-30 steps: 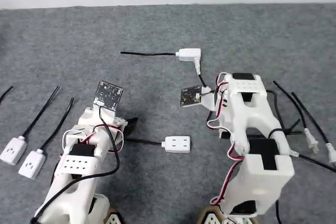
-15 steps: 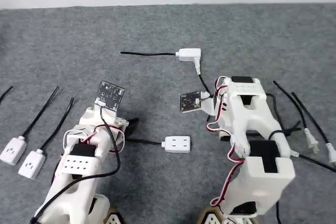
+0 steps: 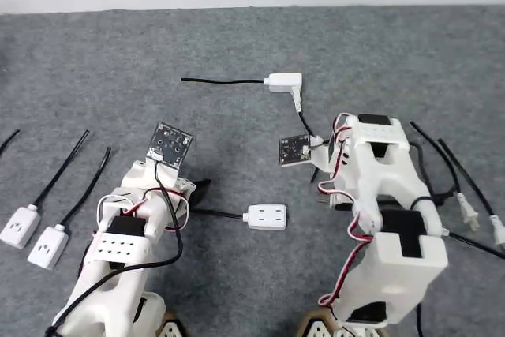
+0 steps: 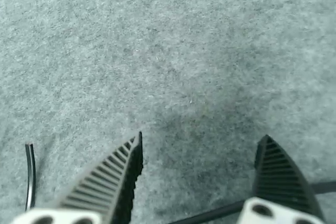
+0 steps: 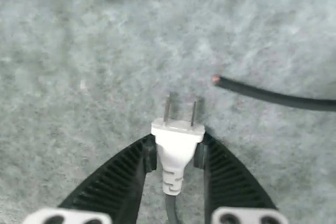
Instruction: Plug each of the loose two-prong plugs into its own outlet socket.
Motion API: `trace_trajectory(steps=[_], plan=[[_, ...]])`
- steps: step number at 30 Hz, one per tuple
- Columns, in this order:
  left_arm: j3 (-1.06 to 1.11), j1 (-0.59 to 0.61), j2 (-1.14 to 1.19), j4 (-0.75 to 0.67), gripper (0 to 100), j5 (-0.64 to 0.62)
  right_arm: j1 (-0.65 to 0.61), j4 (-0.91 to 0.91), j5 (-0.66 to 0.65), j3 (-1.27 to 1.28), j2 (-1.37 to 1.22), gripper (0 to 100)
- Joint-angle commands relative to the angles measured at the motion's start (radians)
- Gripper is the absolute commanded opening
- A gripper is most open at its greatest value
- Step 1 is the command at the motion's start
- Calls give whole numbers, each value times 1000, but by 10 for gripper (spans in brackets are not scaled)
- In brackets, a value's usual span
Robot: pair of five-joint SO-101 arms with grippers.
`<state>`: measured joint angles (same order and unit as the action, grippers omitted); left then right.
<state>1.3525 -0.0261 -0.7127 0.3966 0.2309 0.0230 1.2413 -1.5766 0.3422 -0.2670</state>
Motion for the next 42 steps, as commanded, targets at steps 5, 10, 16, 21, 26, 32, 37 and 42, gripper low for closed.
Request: trace_trajectory(steps=[5,10,16,21,26,32,37,42], plan=[[-15,-5,-2,-29,327,6,-38,-16,25,41,-1,9],[-12,-20,-8,-28,327,5,-38,-18,29,31,8,8],[-12,-153,-11,-21,327,3,-127,148,126,3,222,9],[-54,-298,-81,15,328,-215,-245,328,181,3,446,9],[-147,-362,-368,261,328,-313,-282,383,233,8,584,9],[21,-436,-802,364,265,-446,-292,372,351,6,661,9],[217,-431,-1119,364,217,-539,-329,355,422,11,722,9],[246,-414,-1056,288,218,-577,-394,364,494,25,786,9]])
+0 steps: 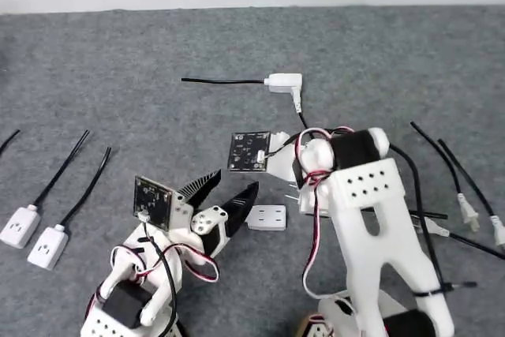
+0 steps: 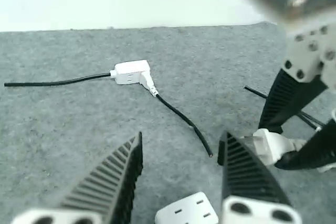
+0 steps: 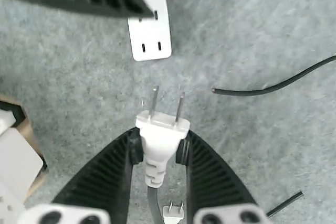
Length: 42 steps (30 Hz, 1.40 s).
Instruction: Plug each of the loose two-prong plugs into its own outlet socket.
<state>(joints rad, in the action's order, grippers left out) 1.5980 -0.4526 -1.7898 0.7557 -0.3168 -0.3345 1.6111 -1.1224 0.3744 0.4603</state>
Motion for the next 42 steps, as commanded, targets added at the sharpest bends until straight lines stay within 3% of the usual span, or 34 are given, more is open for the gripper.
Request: trace_trajectory(steps=[1,9,17,27,42], plan=[[2,17,34,-84,218,-31,-54,-5,49,9,73,9],[4,14,37,-92,218,-57,-127,-81,118,107,143,9],[12,-147,37,-57,218,-97,-145,-94,140,89,173,9],[13,-144,37,-54,218,-95,-242,-90,236,35,240,9],[13,-144,37,-52,218,-95,-188,51,229,32,418,9]])
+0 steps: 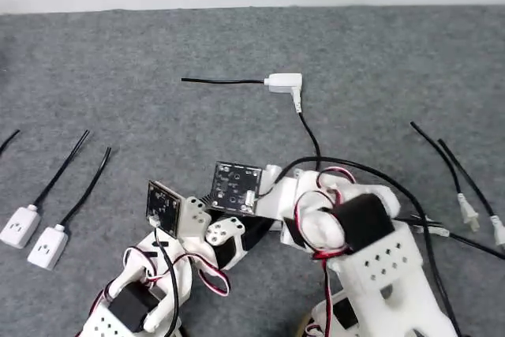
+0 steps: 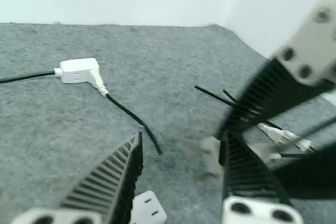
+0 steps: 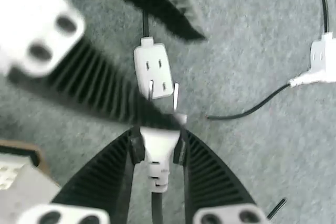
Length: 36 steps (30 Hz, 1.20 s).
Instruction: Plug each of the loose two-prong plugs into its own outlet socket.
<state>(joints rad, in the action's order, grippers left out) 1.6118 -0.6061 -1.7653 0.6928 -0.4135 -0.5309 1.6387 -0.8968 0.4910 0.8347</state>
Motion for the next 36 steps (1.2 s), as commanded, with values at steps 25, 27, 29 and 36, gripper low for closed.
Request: trace_trajectory(steps=[25,27,29,36], plan=[[8,11,12,9,218,2,8,-31,71,-86,102,9],[8,11,12,9,218,2,8,-31,72,-87,102,9],[8,11,12,9,218,2,8,-38,97,-94,102,9],[8,11,12,9,218,2,-25,-35,106,-130,91,9]])
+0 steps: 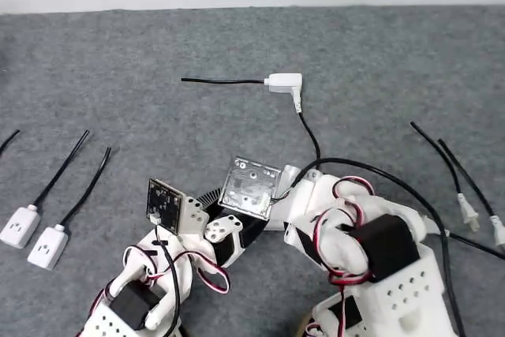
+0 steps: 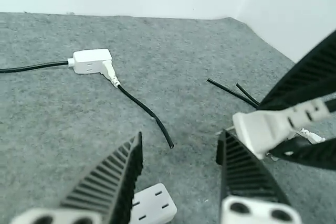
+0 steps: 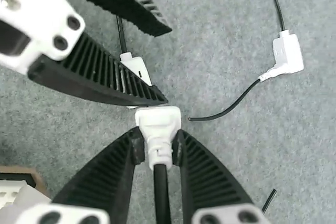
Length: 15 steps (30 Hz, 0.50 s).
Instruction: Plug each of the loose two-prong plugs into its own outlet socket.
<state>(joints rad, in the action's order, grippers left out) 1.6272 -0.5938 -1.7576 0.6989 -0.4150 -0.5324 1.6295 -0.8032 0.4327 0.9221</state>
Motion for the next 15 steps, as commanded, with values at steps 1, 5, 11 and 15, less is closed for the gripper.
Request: trace_trajectory(steps=[1,5,11,15], plan=[[-7,-2,5,3,218,3,-27,-27,20,-71,4,9],[-7,-2,5,3,217,3,-30,-35,41,-69,4,9],[-12,66,5,3,217,3,-1,-16,11,-64,4,9],[-33,222,5,5,217,5,65,-10,-14,-64,2,9]])
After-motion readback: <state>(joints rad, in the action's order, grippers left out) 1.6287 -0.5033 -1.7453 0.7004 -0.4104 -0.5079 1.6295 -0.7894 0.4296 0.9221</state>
